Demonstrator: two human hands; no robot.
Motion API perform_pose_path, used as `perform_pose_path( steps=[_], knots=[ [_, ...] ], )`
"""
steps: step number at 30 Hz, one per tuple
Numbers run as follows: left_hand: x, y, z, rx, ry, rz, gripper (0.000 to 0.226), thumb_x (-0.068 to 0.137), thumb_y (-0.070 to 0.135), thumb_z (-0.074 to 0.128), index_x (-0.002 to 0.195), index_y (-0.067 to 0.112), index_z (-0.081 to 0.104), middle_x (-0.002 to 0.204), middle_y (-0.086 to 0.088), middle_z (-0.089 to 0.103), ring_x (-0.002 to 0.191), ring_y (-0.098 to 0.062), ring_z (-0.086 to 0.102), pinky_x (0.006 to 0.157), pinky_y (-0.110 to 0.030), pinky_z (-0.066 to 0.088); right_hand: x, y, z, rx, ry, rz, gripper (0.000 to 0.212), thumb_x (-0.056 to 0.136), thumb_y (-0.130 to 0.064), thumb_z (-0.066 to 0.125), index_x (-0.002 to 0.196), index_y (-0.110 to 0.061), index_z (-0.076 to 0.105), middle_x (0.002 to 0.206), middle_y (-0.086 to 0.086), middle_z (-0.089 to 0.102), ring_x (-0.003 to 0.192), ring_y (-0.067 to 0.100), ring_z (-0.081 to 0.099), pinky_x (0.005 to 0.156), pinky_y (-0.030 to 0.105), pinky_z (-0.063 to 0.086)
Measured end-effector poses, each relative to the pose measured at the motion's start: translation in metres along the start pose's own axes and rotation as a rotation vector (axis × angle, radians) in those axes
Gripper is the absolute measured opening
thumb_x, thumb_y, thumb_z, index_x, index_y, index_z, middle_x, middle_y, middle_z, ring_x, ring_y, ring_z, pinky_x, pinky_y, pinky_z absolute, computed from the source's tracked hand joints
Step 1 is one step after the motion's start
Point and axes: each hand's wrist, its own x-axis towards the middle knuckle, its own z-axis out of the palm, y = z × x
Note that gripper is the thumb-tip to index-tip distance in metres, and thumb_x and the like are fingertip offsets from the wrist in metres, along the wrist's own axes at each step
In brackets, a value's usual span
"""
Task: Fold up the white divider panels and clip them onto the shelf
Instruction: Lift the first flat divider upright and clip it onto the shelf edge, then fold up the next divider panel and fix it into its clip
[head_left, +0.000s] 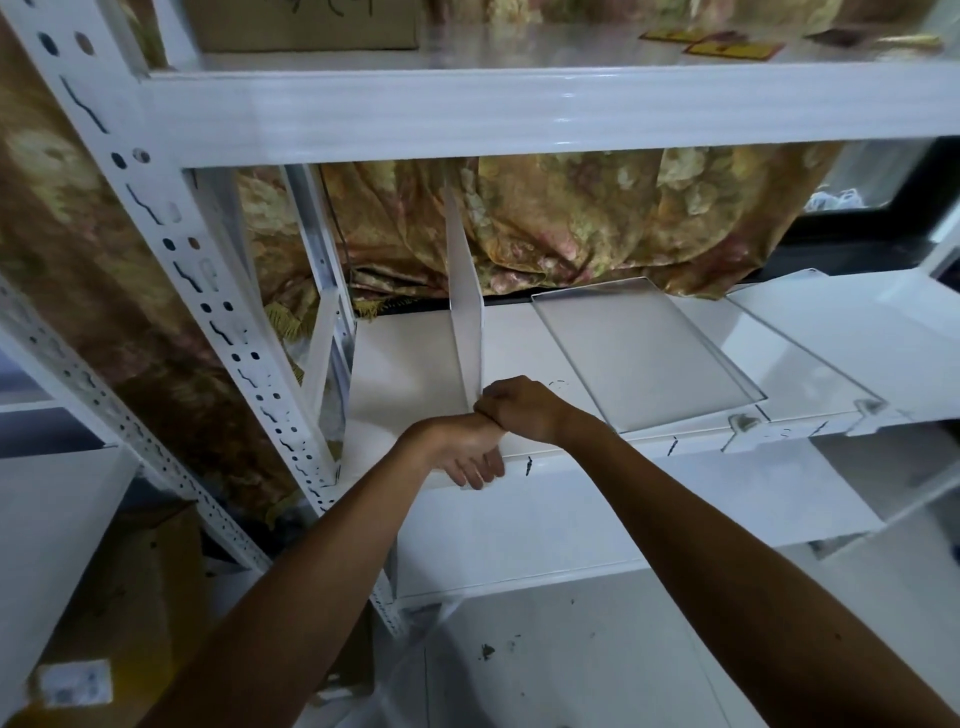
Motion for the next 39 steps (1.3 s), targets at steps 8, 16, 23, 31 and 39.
perform_pose_path(
  steps=[8,16,23,31,39],
  knots=[
    [0.016,0.014,0.024,-0.155,0.245,0.414,0.019,0.079,0.04,0.045,0.081,0.025,0.058,0.082,0.005,0.057,0.078,-0.015,0.05,0.078,-0.033,0.042,-0.015,0.034,-0.016,0.06,0.169,0.09,0.033,0.09,-0.021,0.046,0.059,-0.014,0.054,0.069,0.002,0.06,0.069,0.019,0.05,0.062,0.03,0.037],
    [0.04,0.026,0.054,-0.157,0.245,0.557,0.018,0.089,0.032,0.046,0.082,0.019,0.056,0.077,-0.001,0.047,0.074,-0.018,0.043,0.068,-0.033,0.032,-0.049,0.096,-0.017,0.465,0.305,0.27,0.023,0.099,-0.017,0.045,0.097,-0.007,0.065,0.093,0.011,0.071,0.081,0.024,0.066,0.065,0.022,0.048],
    [0.073,0.034,0.082,-0.177,0.308,0.583,0.025,0.091,0.034,0.049,0.101,0.019,0.066,0.091,0.001,0.065,0.082,-0.014,0.055,0.072,-0.03,0.043,-0.084,0.152,-0.019,0.473,0.385,0.376,0.056,0.096,-0.058,0.046,0.097,-0.008,0.071,0.09,0.01,0.077,0.077,0.018,0.069,0.079,0.029,0.05],
    [0.098,0.079,0.107,-0.097,0.364,0.537,0.026,0.084,0.038,0.047,0.089,0.017,0.062,0.095,-0.013,0.065,0.095,-0.035,0.06,0.07,-0.032,0.04,-0.11,0.21,-0.06,0.354,0.336,0.382,0.046,0.093,-0.052,0.055,0.097,-0.01,0.07,0.091,0.004,0.076,0.08,0.017,0.071,0.084,0.035,0.053],
    [0.127,0.131,0.125,0.203,0.59,0.41,0.065,0.084,0.05,0.056,0.139,0.019,0.043,0.149,-0.006,0.041,0.136,-0.021,0.04,0.109,-0.035,0.037,-0.131,0.283,-0.121,0.219,0.326,0.36,0.027,0.091,-0.027,0.052,0.094,-0.006,0.07,0.087,0.002,0.077,0.086,0.019,0.071,0.089,0.039,0.053]
  ],
)
